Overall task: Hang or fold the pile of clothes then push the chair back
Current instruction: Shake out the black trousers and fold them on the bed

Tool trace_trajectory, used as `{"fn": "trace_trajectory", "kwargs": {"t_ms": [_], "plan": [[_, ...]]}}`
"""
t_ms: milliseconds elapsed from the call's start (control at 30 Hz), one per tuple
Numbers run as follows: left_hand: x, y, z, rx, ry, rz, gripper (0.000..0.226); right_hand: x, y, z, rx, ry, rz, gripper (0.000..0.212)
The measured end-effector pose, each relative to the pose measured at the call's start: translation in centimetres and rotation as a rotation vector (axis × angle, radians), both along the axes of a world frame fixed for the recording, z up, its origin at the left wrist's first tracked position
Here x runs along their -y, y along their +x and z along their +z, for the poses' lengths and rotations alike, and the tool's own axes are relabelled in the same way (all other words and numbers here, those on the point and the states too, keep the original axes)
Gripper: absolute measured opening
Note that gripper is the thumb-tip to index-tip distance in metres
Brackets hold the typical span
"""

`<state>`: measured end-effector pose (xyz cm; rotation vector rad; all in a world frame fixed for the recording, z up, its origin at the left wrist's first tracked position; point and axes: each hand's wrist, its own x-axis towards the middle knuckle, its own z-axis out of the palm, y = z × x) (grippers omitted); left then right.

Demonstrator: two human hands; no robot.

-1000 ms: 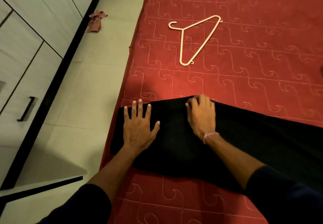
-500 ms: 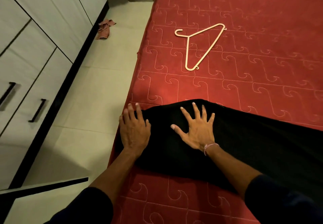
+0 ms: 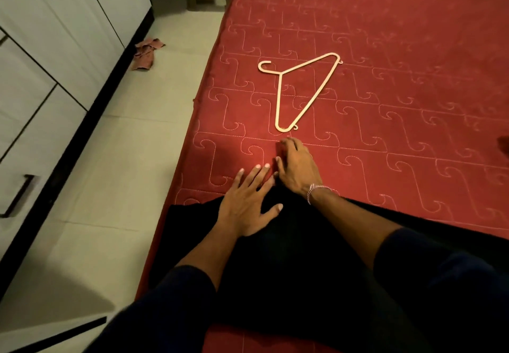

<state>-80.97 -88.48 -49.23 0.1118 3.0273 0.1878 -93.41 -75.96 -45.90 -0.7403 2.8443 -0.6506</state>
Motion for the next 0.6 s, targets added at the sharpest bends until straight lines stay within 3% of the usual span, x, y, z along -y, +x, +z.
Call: {"fn": "trace_trajectory", "kwargs": {"t_ms": [200, 433, 600], "plan": [[-0.1, -0.3, -1.2, -0.023, 0.048, 0.038, 0.08, 3.6, -6.0, -0.1, 0.142, 0.051, -0.036, 0.07], [0.0, -0.7, -1.5, 0.013, 0.041, 0.049, 0.082, 4.8, -7.2, -0.9, 0.093, 0.141, -0.107, 0.037], [0.0, -0.7, -1.6, 0.001, 0.035, 0.046, 0.082, 4.2, -6.3, -1.1, -0.043, 0.329, 0.01, 0.037]]}}
